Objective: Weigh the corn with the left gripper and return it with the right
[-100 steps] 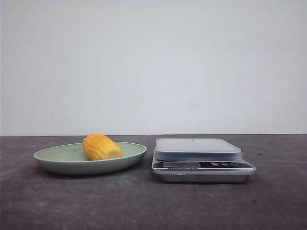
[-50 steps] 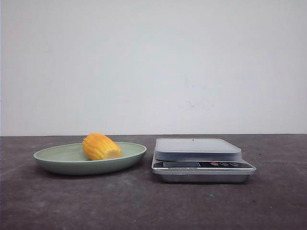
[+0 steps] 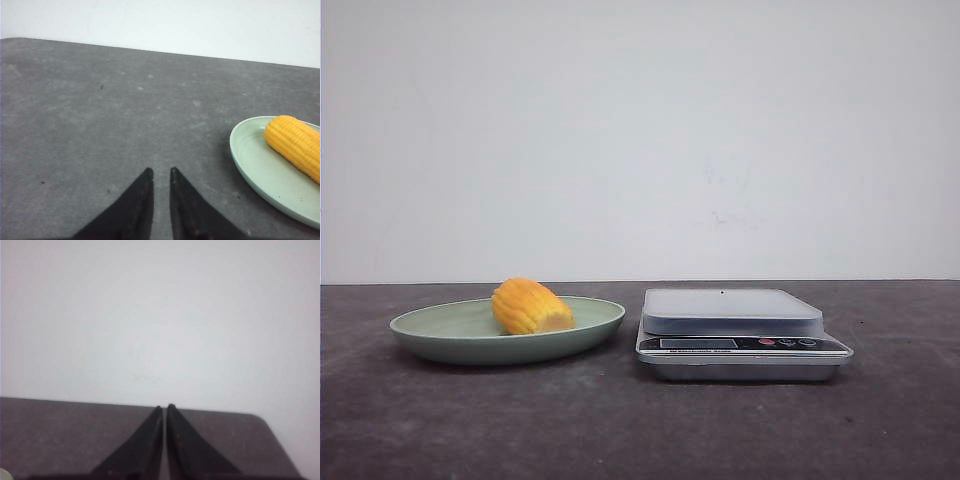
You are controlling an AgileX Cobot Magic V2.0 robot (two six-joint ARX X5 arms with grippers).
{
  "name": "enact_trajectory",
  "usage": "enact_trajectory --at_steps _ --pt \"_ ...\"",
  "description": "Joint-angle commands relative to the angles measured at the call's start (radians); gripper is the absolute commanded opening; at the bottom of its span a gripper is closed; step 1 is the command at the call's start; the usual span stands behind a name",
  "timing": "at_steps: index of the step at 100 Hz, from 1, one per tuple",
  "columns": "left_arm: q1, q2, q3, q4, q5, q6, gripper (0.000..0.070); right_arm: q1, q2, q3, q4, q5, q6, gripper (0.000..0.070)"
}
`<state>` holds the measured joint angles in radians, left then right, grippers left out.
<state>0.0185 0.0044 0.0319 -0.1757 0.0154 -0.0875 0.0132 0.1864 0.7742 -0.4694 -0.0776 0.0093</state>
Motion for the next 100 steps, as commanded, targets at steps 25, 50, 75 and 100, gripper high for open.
enact_trajectory --at_steps 25,50,75,100 --pt "0.001 -0.001 -0.018 0.015 0.004 0.016 0.0015 -0.003 -0.149 -0.558 0.320 0.030 0.025 0.0004" --pt "0.001 -0.001 -0.018 0.015 0.004 0.016 0.0015 -0.003 -0.182 -0.713 0.364 0.055 0.037 0.0004" --pt "0.001 -0.001 -0.018 0.015 0.004 0.016 0.0015 -0.003 -0.182 -0.764 0.347 0.052 0.039 0.0004" --pt "0.001 -0.001 -0.018 0.015 0.004 0.016 0.0015 -0.003 -0.182 -0.764 0.308 0.052 0.051 0.0004"
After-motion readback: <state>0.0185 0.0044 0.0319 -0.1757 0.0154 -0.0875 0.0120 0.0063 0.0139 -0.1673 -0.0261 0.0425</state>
